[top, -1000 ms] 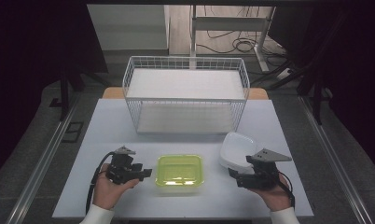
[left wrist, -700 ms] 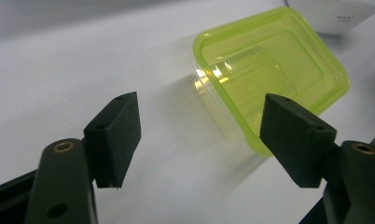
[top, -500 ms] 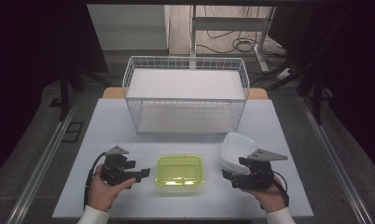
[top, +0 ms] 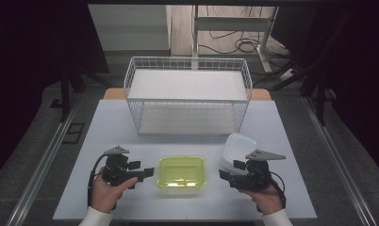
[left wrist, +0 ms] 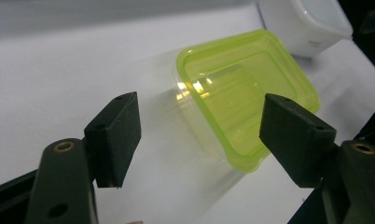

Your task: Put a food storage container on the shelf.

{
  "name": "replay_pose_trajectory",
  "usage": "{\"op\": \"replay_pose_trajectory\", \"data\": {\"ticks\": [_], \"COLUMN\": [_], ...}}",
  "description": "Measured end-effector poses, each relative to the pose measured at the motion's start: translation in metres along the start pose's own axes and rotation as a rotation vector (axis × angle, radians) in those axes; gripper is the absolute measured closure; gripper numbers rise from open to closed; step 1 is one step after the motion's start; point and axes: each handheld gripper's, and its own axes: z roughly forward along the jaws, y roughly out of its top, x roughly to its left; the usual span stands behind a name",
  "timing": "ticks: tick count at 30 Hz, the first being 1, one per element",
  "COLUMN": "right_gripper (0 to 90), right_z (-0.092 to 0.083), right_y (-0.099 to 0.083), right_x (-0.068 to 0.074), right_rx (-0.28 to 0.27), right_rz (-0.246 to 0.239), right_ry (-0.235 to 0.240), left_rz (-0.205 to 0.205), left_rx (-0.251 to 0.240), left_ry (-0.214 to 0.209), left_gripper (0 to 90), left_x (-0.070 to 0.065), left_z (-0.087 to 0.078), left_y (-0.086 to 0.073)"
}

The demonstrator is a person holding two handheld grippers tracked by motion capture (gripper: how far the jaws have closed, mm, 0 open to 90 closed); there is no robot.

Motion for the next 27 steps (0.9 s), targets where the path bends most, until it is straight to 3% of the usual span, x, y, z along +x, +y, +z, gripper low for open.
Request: {"op": "replay_pose_trajectory", "data": {"ticks": [16, 20, 27], "right_gripper": [35.0, 37.2, 41.3], "right_z": [0.046, 0.056, 0.069], "right_y": [0.001, 0.000, -0.006], "right_x": [0.017, 0.017, 0.012], "right_rx": [0.058, 0.080, 0.109], "right_rz": [0.060, 0.069, 0.131], "right_ry": [0.058, 0.052, 0.051], "left_rz": [-0.073, -0.094, -0.120], "left_rx": [0.029, 0.038, 0.067], "left_ry": [-0.075, -0.086, -0.097], "left_gripper": [33.9, 34.7, 36.2], "left_x": [0.008, 0.011, 0.014], "left_z": [0.022, 0.028, 0.040], "left_y": [0.001, 0.002, 0.000]}}
